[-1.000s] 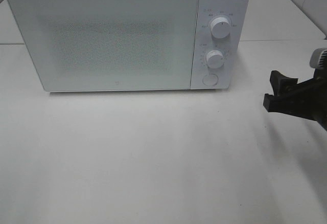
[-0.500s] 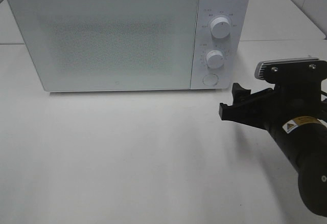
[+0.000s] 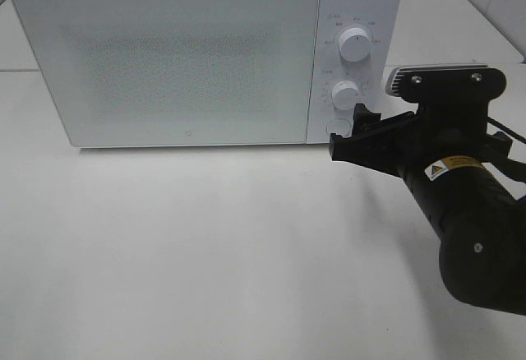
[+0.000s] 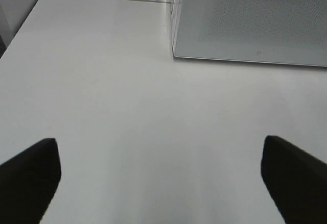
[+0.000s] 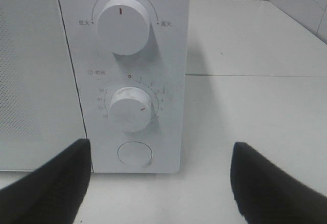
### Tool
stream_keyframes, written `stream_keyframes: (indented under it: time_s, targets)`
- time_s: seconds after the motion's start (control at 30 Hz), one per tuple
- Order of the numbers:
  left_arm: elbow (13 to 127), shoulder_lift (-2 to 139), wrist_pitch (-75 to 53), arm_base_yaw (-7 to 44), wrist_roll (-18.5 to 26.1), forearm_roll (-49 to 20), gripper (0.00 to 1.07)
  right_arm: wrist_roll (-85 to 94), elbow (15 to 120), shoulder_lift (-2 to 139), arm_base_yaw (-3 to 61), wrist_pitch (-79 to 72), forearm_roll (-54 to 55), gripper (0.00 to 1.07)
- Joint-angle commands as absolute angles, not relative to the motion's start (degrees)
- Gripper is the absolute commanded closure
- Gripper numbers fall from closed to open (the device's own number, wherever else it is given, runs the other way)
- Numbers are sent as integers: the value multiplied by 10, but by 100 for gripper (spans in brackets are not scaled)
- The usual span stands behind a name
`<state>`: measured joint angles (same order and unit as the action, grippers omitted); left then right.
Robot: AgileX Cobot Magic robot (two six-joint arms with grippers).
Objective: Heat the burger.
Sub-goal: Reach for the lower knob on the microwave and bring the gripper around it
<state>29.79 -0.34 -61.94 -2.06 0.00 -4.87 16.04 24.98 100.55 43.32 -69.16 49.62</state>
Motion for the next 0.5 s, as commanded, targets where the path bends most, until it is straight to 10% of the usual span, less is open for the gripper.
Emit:
stream_keyframes:
  time_s: [0.03, 0.5]
  targets:
    - [297, -13, -613, -22, 0, -52, 7, 187, 274, 1032, 423, -782, 490, 32]
    - [297, -11, -613, -22, 0, -52, 7, 186, 358, 1116, 380, -742, 470, 27]
